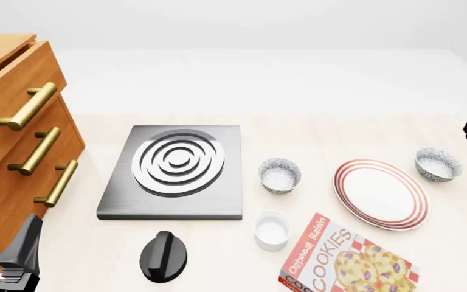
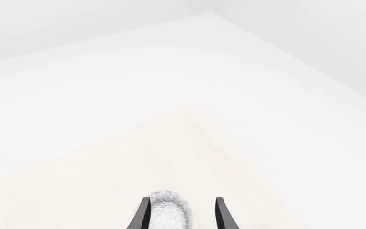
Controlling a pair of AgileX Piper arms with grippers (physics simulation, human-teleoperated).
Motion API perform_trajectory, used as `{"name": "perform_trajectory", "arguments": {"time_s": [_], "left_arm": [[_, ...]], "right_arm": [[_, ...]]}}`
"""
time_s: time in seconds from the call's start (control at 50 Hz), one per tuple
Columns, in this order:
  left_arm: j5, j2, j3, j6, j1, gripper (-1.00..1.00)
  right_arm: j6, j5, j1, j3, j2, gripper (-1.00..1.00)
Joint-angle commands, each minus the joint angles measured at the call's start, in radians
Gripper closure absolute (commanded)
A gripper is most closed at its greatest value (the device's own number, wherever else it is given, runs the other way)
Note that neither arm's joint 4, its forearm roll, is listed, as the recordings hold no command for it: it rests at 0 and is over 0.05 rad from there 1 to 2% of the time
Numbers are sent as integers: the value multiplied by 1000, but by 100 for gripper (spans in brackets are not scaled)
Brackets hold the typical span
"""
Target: Pick the akita bowl next to the plate and place it on the plate.
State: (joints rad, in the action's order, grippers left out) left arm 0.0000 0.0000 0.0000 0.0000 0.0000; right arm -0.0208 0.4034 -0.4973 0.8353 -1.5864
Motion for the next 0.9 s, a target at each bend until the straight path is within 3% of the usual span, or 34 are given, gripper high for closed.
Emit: {"name": "perform_trajectory", "arguments": {"time_s": [0.02,0.9], "left_arm": [[0,0,0,0,0,-100],[0,0,0,0,0,-100]], "right_arm": [[-6,2,-15,6,-19,-100],[-38,28,-19,16,-115,-100]]}}
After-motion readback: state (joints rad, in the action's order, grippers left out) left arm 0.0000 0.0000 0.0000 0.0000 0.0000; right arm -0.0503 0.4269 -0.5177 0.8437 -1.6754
